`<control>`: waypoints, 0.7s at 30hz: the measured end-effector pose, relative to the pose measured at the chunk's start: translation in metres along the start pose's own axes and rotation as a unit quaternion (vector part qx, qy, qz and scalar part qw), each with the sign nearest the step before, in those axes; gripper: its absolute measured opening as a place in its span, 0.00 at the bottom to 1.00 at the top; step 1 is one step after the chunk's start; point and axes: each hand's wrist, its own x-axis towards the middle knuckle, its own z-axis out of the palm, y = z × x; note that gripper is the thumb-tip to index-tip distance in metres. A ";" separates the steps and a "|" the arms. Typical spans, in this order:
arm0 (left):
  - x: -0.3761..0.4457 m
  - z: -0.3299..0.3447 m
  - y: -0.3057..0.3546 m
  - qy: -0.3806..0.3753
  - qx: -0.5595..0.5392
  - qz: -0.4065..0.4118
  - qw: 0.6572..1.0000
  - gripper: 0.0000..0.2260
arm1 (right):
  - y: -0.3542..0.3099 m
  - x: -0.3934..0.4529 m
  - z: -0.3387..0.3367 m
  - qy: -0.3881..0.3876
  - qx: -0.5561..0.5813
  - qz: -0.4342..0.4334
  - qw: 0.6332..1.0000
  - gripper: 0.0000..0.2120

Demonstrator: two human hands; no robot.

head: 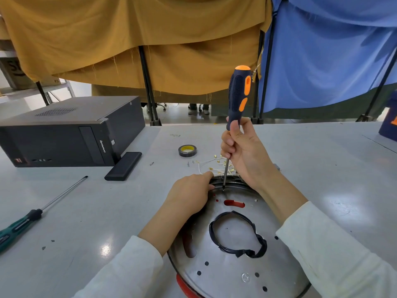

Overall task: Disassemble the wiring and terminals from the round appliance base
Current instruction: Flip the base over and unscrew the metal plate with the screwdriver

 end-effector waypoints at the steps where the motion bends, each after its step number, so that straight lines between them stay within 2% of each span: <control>1: 0.000 0.000 0.000 0.000 -0.001 0.000 1.000 0.09 | 0.000 0.000 0.000 -0.007 0.002 0.002 1.000 0.13; 5: 0.000 0.000 0.000 -0.002 0.001 0.001 1.000 0.10 | 0.001 0.001 0.001 -0.014 -0.010 0.011 1.000 0.21; 7: 0.000 0.000 0.000 -0.002 0.005 0.002 1.000 0.10 | 0.001 0.000 0.001 -0.005 -0.012 0.007 1.000 0.20; 11: -0.001 0.001 0.000 0.002 -0.003 0.002 1.000 0.10 | 0.000 0.000 -0.003 0.022 -0.013 -0.007 1.000 0.12; 14: -0.004 -0.002 0.001 0.048 -0.060 0.028 0.997 0.12 | 0.000 0.001 -0.004 0.001 0.006 0.003 1.000 0.16; 17: -0.006 -0.004 0.003 0.092 -0.104 0.080 0.987 0.09 | 0.002 0.002 -0.002 -0.006 0.002 0.010 1.000 0.22; 21: -0.004 -0.002 0.004 0.060 -0.075 0.116 0.989 0.10 | 0.002 0.001 -0.001 0.031 -0.007 0.004 0.999 0.16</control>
